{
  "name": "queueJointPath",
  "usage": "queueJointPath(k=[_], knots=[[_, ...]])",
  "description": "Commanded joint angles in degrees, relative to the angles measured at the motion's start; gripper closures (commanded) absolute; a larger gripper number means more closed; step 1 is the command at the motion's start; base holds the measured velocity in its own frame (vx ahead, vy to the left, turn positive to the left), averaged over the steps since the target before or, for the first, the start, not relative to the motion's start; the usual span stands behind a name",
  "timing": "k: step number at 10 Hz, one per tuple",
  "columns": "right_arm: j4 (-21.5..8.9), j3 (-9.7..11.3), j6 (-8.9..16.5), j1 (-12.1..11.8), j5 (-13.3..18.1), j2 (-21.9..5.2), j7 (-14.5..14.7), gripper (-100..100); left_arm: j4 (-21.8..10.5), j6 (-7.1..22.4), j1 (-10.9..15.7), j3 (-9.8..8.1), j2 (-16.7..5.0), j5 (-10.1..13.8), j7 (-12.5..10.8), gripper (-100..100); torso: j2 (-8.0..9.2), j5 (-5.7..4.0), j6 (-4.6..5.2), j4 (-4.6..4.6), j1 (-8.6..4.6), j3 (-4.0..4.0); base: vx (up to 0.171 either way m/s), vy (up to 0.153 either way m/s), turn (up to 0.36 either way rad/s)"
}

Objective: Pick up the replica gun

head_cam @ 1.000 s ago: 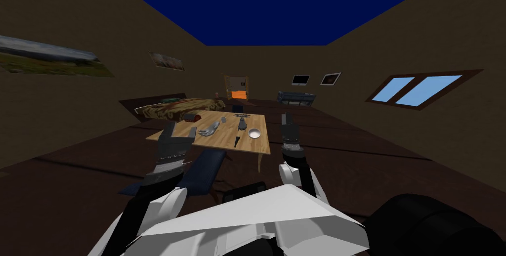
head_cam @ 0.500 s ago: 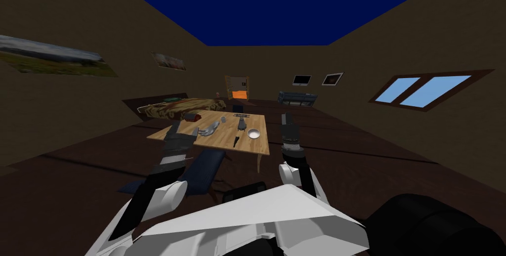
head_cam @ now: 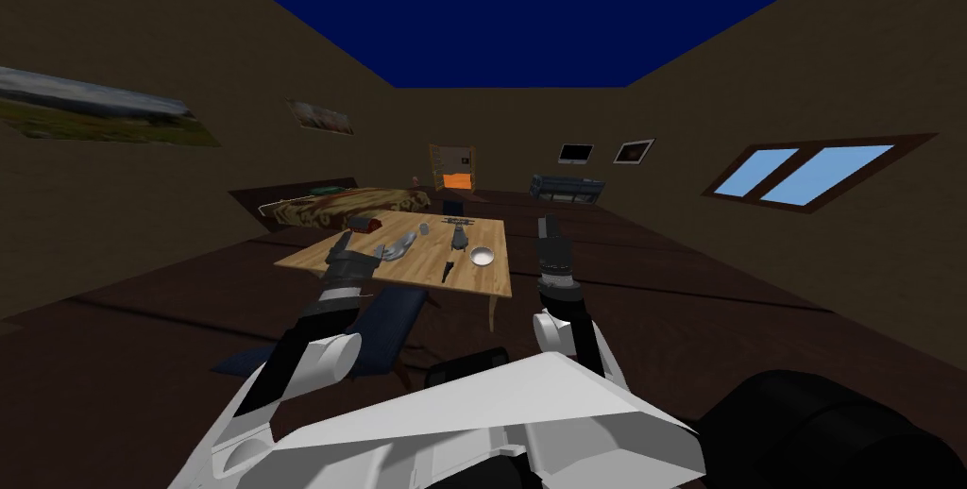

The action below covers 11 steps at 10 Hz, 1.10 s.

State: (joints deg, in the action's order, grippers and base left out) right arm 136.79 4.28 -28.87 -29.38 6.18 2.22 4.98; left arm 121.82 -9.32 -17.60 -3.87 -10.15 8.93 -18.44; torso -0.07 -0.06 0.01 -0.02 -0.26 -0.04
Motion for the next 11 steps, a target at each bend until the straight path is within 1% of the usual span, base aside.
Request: queueJointPath(k=[1,2,3,4,5,6,7,8,9,10,11], knots=[[0.0,0.0,0.0,0.0,0.0,0.0,0.0,0,-0.9,1.9,0.6,-0.21,0.1,0.5,-0.9,-100,0.0,0.0,0.0,0.0,0.0,0.0,0.005,-0.048,-0.009],[0.0,0.0,0.0,0.0,0.0,0.0,0.0,0,-2.3,4.1,1.8,-0.66,0.2,1.3,-2.4,-100,0.02,0.01,-0.02,0.01,0.06,0.01,0.008,-0.035,-0.029],[0.0,0.0,0.0,0.0,0.0,0.0,0.0,0,-3.8,5.6,3.0,-1.1,0.3,2.1,-3.9,-100,0.02,0.02,0.0,0.0,0.1,0.01,0.012,-0.044,-0.063],[0.0,0.0,0.0,0.0,0.0,0.0,0.0,0,-3.8,6.4,3.0,-1.1,0.3,2.1,-3.9,-100,0.0,0.02,0.0,0.0,0.1,0.0,0.014,-0.035,-0.015],[0.0,0.0,0.0,0.0,0.0,0.0,0.0,0,-5.4,8.4,4.2,-1.54,0.4,3.0,-5.6,-100,0.0,0.02,-0.02,0.0,0.12,0.0,0.021,-0.039,-0.034],[0.0,0.0,0.0,0.0,0.0,0.0,0.0,0,-5.4,8.7,4.2,-1.54,0.4,3.0,-5.6,-100,-0.02,0.02,-0.01,0.0,0.12,-0.01,0.018,-0.028,-0.029],[0.0,0.0,0.0,0.0,0.0,0.0,0.0,0,-7.2,10.7,5.3,-1.97,0.5,3.8,-7.3,-100,-0.01,0.02,-0.02,0.0,0.15,0.0,0.019,-0.029,-0.055],[0.0,0.0,0.0,0.0,0.0,0.0,0.0,0,-7.2,11.1,5.3,-1.97,0.5,3.8,-7.3,-100,-0.02,0.03,-0.01,0.0,0.14,-0.01,0.017,-0.024,-0.031],[0.0,0.0,0.0,0.0,0.0,0.0,0.0,0,-9.1,13.5,6.4,-2.38,0.7,4.7,-9.1,-100,-0.01,0.03,-0.02,0.0,0.17,0.0,0.024,-0.026,-0.059],[0.0,0.0,0.0,0.0,0.0,0.0,0.0,0,-11.0,15.0,7.5,-2.77,0.9,5.5,-11.0,-100,-0.03,0.03,-0.01,-0.01,0.16,-0.02,0.037,-0.034,-0.113],[0.0,0.0,0.0,0.0,0.0,0.0,0.0,0,-11.0,16.2,7.5,-2.77,0.9,5.5,-11.0,-100,-0.08,0.03,0.0,-0.02,0.14,-0.05,0.033,-0.03,-0.036]])
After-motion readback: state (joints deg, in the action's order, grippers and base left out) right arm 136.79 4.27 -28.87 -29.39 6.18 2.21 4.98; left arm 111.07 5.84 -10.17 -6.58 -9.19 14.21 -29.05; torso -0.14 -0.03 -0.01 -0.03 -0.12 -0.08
